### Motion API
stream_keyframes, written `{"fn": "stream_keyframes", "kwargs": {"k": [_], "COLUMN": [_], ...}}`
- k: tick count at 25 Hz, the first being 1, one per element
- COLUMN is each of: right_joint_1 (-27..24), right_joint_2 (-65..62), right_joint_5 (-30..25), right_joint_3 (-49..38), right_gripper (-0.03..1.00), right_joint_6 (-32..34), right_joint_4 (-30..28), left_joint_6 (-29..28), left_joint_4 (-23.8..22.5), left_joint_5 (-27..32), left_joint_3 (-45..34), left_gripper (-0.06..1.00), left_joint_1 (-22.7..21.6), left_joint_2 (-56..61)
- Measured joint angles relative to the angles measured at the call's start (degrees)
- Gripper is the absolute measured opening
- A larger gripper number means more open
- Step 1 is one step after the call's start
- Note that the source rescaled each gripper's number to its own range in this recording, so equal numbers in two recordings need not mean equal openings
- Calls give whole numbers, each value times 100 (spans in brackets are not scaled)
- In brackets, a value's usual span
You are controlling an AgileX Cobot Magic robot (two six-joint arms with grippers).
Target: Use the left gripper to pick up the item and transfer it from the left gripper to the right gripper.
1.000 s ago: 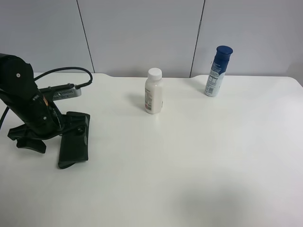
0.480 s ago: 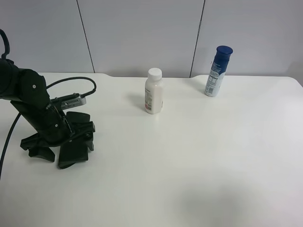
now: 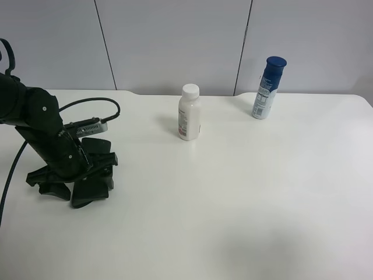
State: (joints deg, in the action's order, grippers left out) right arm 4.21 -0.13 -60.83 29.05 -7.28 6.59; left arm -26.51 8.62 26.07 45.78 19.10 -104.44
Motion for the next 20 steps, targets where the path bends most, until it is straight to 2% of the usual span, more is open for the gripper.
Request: {"fn": "stream_keyframes", "kwargs": {"k": [6,14,20], "right_joint_1": [0,0,0], "right_joint_2": [0,0,0], "right_joint_5": [0,0,0], "right_joint_3": [0,0,0], "right_gripper": [100,100,100], "right_joint_6": [0,0,0], "right_joint_4": [0,0,0], "left_joint_6": [58,304,626], "left_joint_4": [21,25,152], "left_joint_5": [5,94,723], "left_joint_3": [0,6,271], "left_gripper": [29,25,18], "left_joint_1": [0,0,0], "left_joint_2": [-6,-6,467]}}
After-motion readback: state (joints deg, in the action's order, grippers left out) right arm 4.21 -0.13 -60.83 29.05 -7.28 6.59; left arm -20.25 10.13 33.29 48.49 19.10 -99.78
